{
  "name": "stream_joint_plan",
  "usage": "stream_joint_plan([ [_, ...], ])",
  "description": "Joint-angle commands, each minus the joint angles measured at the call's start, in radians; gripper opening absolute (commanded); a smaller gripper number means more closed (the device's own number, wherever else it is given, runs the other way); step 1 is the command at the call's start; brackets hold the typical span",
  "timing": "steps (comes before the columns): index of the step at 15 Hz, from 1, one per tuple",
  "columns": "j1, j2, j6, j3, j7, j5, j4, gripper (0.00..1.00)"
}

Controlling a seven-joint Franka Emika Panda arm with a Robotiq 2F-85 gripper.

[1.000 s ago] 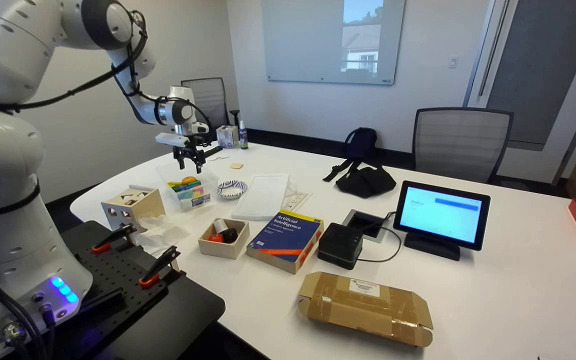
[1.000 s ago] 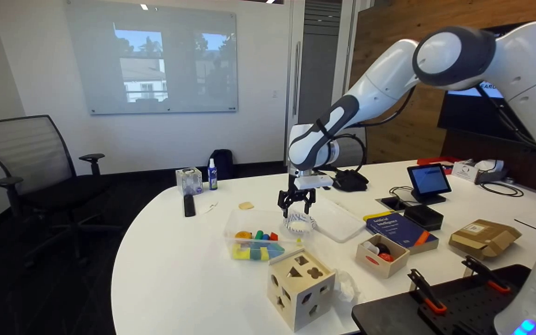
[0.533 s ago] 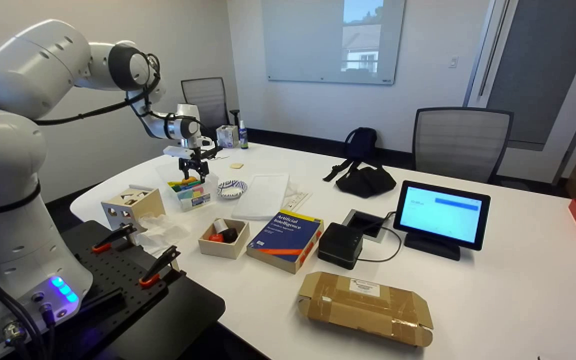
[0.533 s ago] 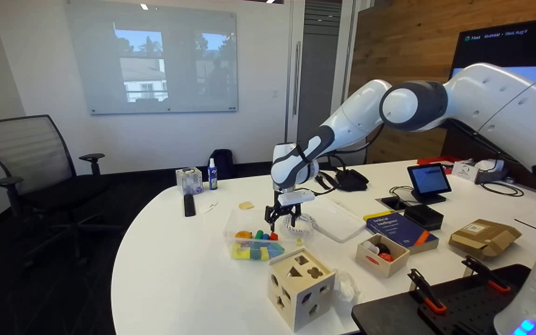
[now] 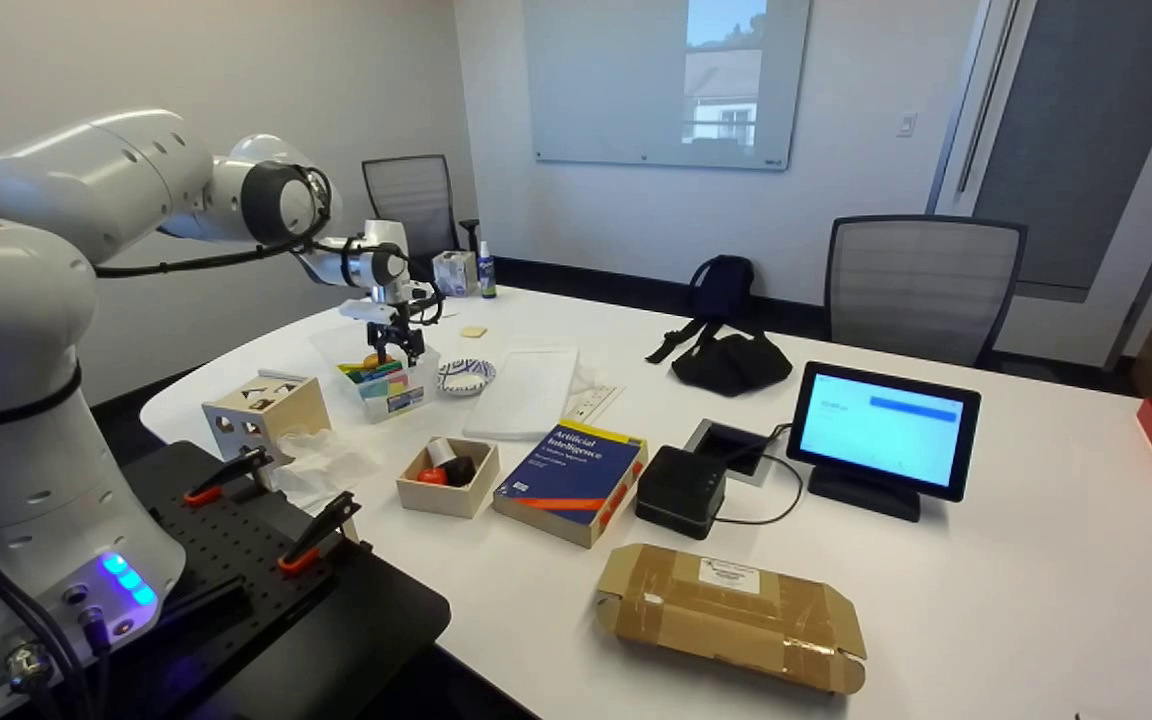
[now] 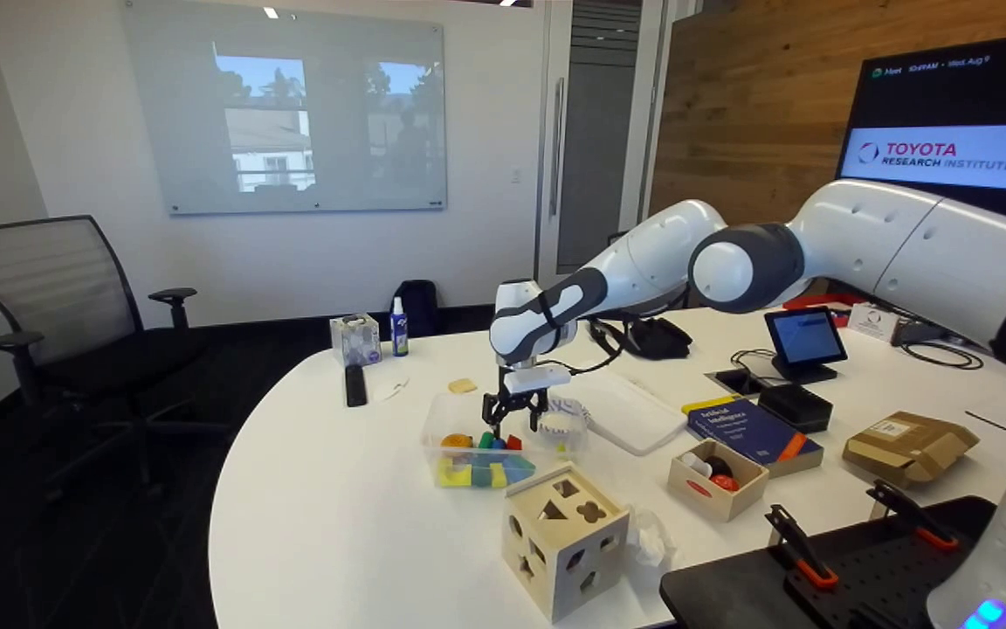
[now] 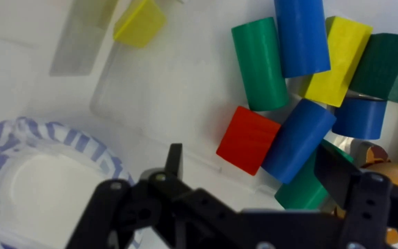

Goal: Move the orange object from the container into the wooden box

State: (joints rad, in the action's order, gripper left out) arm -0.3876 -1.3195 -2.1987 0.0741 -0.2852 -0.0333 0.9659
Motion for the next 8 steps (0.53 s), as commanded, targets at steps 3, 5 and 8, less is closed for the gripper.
stream_joint_plan([
  [3, -0.028, -0.169, 0.167, -0.033, -0.061, -0.008, -0.301, 0.51],
  [5, -0.031, -0.183, 0.175, -0.042, -0.067, -0.005, -0.319, 0.35],
  [8, -0.031, -0.151, 0.145, -0.042, -0.073, 0.000, -0.258, 0.12],
])
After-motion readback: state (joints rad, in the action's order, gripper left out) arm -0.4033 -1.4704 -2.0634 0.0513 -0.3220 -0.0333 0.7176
